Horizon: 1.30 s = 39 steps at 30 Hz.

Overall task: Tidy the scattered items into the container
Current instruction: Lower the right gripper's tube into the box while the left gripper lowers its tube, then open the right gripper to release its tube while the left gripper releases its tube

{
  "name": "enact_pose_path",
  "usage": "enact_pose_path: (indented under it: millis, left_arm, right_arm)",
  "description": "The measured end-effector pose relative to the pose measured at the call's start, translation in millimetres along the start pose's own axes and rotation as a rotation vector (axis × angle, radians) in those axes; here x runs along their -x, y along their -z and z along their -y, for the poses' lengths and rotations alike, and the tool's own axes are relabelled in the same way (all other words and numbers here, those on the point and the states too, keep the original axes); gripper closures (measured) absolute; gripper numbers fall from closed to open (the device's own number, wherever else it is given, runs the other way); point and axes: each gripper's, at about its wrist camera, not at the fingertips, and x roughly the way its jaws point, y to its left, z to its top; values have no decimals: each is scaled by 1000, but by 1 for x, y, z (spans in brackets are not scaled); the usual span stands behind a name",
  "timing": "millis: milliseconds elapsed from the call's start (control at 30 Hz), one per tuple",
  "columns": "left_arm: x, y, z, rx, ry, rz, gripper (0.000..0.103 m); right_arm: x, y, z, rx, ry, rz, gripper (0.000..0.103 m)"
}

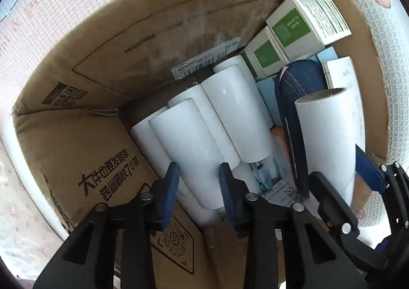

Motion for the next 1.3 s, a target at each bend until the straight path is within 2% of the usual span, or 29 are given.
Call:
enact_pose_path:
  millis: [167, 367, 433, 500, 600, 767, 800, 833, 933, 1133, 1300]
  left_arm:
    - [5, 3, -6, 0, -4, 26, 72]
    - [15, 12, -11, -15, 14, 50, 73]
    - [28, 19, -16, -15, 31, 86, 71]
    - [44, 27, -20, -24, 24, 154, 68]
    - [61, 37, -25, -56, 29, 238, 59]
    - [56, 46, -18, -94, 54, 246, 58]
    - [57, 29, -17, -100, 52, 250, 58]
    - [59, 25, -18, -107, 49, 258, 58]
    - [52, 23, -22, -120, 37, 295, 58]
    - [40, 9, -33, -100, 44, 276, 59]
    - [38, 11, -24, -154, 46, 293, 59]
  right_arm:
    - [-5, -3, -6, 8, -9, -25, 62]
    - [-16, -9, -10, 1, -99, -53, 62]
    - [-20, -11, -10, -5, -121, -51, 62]
    - [-22, -13, -10, -15, -134, -50, 62]
    - [-25, -15, -8, -39, -155, -48, 62]
    - [-26, -20, -11, -62, -154, -34, 62]
    - [-27, -21, -13, -58, -154, -33, 62]
    - [-27, -22, -16, -55, -156, -29, 62]
    - [-28, -22, -23, -37, -176, -24, 62]
    - [-38, -26, -29, -18, -171, -42, 62]
    - [-38, -30, -28, -30, -173, -25, 62]
